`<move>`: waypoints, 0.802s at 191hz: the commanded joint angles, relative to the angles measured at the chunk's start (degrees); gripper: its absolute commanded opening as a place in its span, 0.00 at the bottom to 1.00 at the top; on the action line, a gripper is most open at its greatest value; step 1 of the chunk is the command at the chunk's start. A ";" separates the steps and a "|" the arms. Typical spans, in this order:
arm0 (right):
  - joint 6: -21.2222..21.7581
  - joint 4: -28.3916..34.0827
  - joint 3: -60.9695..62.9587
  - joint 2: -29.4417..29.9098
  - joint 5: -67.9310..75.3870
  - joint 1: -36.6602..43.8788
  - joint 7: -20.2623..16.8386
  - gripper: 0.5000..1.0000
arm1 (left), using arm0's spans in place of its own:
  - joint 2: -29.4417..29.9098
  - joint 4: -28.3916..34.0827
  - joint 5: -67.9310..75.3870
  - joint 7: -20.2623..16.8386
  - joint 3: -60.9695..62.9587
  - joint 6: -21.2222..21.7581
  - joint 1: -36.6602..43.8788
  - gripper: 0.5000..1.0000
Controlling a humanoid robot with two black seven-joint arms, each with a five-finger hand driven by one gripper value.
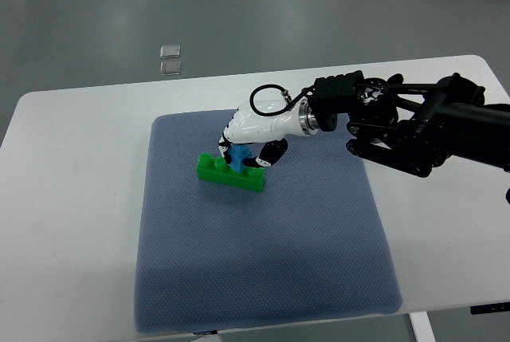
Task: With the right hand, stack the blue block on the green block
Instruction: 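Lower the blue block onto the green block's studs, then press the blue block down onto the green block with the right hand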
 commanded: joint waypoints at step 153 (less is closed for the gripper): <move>-1.90 -0.09 -0.25 0.52 -3.65 -0.53 -0.20 0.18 | 0.00 0.00 0.00 0.00 0.02 0.00 0.00 1.00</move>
